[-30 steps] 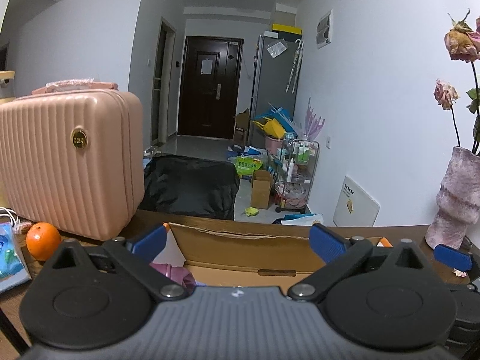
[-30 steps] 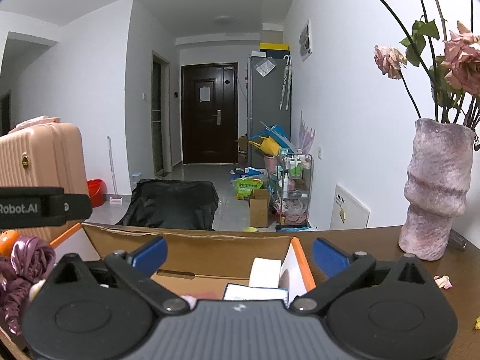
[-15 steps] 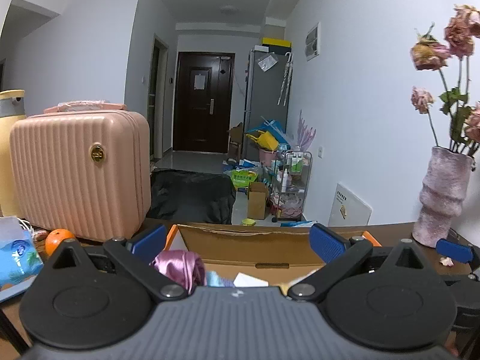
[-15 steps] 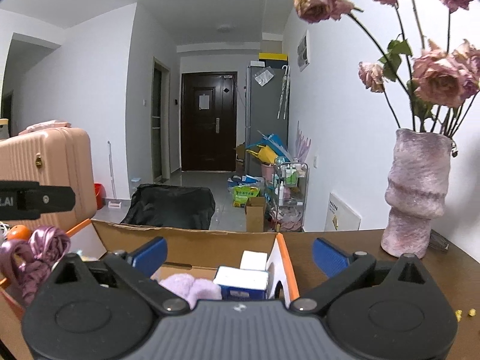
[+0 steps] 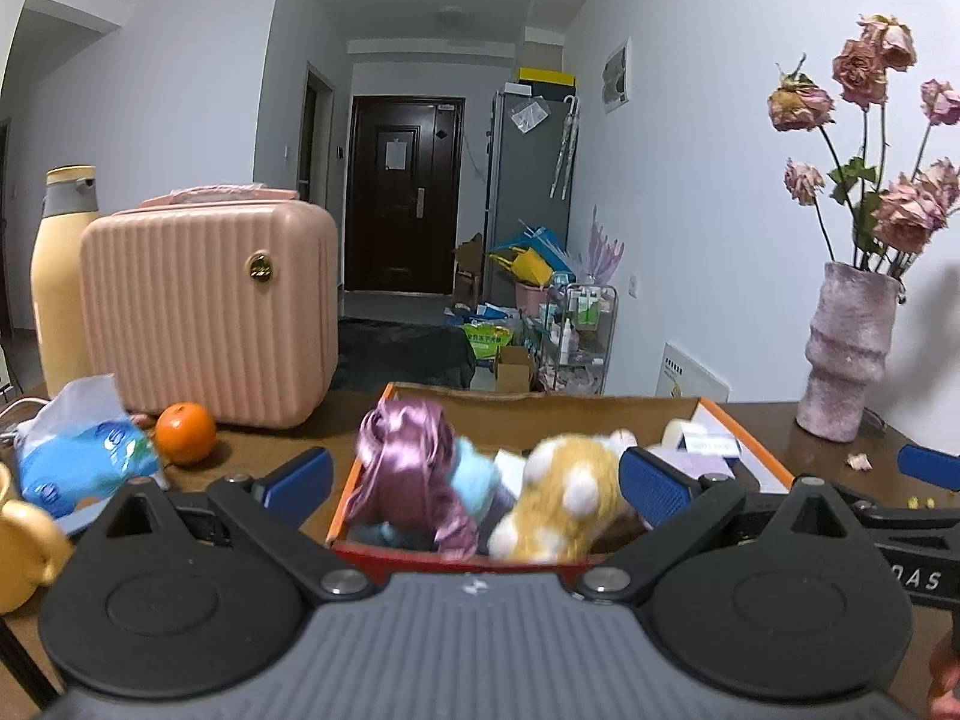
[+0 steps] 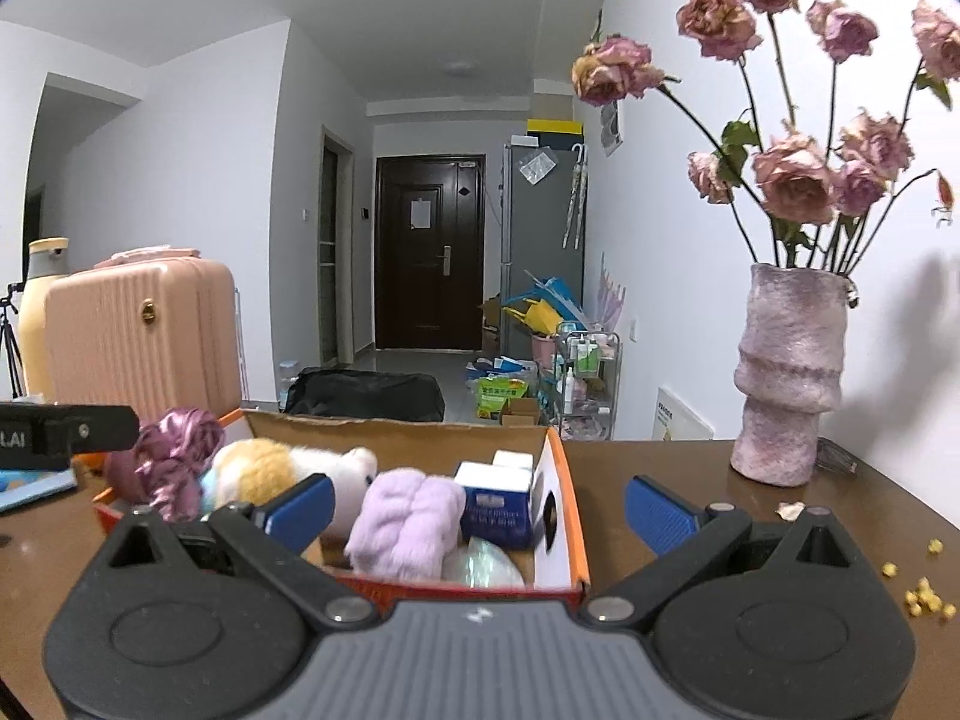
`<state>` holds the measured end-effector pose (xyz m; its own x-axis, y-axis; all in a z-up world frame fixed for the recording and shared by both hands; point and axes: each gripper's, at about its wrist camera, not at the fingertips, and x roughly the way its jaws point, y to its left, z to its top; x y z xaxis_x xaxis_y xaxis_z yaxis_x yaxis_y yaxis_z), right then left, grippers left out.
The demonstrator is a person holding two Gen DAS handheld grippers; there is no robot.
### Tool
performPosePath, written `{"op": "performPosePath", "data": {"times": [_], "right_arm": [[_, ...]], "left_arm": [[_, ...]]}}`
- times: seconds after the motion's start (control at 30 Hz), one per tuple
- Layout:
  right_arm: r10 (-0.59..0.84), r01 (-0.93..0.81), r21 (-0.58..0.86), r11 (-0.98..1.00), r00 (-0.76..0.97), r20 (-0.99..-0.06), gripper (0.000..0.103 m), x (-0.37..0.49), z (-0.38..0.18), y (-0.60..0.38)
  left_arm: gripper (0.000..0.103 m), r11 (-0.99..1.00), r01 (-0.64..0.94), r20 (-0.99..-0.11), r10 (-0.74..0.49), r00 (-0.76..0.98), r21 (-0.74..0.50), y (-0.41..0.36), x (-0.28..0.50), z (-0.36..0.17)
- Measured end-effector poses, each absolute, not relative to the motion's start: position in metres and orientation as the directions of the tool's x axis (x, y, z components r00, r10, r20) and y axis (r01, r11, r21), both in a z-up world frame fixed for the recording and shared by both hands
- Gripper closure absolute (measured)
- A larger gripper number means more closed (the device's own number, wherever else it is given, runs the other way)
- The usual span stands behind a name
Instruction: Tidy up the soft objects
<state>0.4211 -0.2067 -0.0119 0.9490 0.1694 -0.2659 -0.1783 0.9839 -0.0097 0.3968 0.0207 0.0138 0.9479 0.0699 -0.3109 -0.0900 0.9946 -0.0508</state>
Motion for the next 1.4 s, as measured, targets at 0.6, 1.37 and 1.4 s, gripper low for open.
{"op": "performPosePath", "data": {"times": [0.6, 1.37, 1.4], "right_arm": [[0.204, -0.211, -0.001, 0.977, 0.946, -0.253, 0.0, 0.257, -0.021, -0.217], [0.222, -0.231, -0.012, 0.973, 0.947, -0.232, 0.0, 0.136, -0.016, -0.224], [0.222, -0.231, -0.013, 0.973, 0.948, -0.229, 0.0, 0.135, -0.016, -0.224]], "left_arm": [[0.0, 1.0, -0.012, -0.31, 0.004, 0.951, -0.025, 0.011, 0.226, -0.006], [0.0, 0.999, 0.034, -0.268, -0.036, 0.963, -0.014, 0.013, 0.116, -0.021], [0.0, 0.999, 0.033, -0.265, -0.035, 0.964, -0.013, 0.013, 0.115, -0.021]]}}
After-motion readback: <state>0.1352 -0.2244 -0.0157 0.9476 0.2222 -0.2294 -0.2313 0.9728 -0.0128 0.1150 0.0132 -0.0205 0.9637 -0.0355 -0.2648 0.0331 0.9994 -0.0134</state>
